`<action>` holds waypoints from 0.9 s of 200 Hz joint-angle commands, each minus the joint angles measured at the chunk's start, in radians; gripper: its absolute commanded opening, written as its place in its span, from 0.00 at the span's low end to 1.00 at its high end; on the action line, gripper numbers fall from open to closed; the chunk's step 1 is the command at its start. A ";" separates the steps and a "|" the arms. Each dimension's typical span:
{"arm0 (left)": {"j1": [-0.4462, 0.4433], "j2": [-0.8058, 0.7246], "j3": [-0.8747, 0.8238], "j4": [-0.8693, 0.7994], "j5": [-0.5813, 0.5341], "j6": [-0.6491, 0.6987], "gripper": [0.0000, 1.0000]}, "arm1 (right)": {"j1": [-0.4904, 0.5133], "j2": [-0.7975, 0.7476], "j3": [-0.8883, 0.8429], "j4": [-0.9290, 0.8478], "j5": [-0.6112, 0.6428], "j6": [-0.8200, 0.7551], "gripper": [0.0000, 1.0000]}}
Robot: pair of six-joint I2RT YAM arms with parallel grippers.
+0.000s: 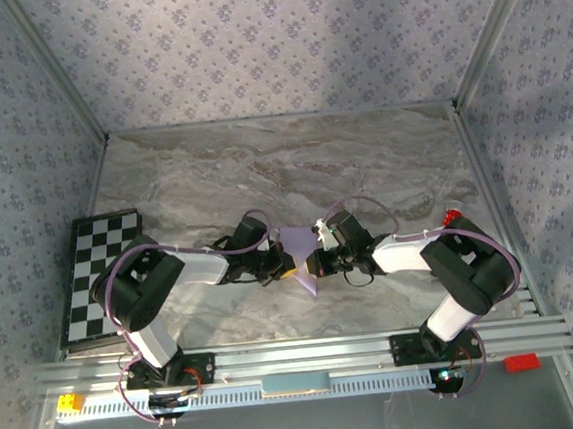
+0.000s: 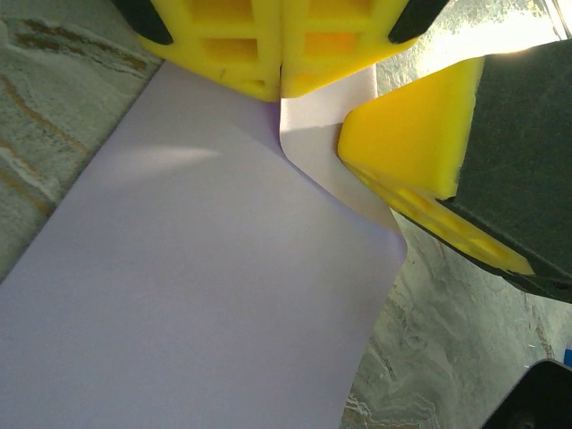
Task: Fold a paper plane with a square sheet of paper (pick it up from the middle)
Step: Third fold the triangle at the center of the table.
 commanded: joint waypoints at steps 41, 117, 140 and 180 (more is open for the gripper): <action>-0.008 0.023 -0.010 -0.064 -0.041 0.038 0.00 | 0.002 -0.020 0.019 -0.086 0.031 0.010 0.05; -0.008 0.013 -0.020 -0.067 -0.055 0.038 0.00 | 0.005 -0.246 0.003 -0.187 0.019 0.080 0.28; -0.008 0.010 -0.020 -0.064 -0.059 0.038 0.00 | 0.038 -0.243 -0.008 -0.153 -0.047 0.106 0.12; -0.007 0.011 -0.019 -0.062 -0.058 0.038 0.00 | 0.095 -0.151 0.037 -0.173 -0.062 0.129 0.02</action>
